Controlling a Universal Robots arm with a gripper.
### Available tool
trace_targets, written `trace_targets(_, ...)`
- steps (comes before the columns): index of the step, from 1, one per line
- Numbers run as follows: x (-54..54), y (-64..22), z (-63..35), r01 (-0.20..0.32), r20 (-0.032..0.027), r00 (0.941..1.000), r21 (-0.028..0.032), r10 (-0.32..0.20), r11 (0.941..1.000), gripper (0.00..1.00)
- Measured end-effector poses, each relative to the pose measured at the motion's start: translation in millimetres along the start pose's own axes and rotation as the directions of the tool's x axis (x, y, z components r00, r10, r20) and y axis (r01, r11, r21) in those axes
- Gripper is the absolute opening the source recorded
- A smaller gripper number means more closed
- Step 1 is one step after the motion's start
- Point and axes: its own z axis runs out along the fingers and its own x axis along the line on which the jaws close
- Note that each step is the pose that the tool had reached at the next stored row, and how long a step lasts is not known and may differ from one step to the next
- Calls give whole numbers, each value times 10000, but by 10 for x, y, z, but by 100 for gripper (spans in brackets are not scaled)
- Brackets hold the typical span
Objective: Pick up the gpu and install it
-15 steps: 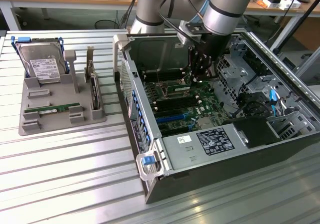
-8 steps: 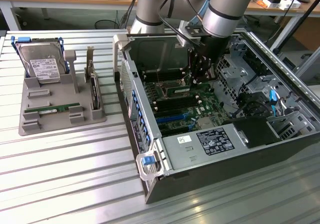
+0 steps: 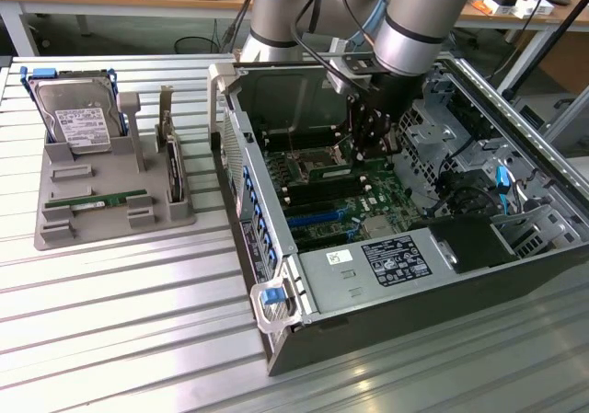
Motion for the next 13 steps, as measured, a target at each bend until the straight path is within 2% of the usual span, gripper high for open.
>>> trace_targets(8,57,40,33,-3,-68,10000,-1,3,10000,12)
trace_targets(13,56,134,71,-4,-85,10000,-2,4,10000,12)
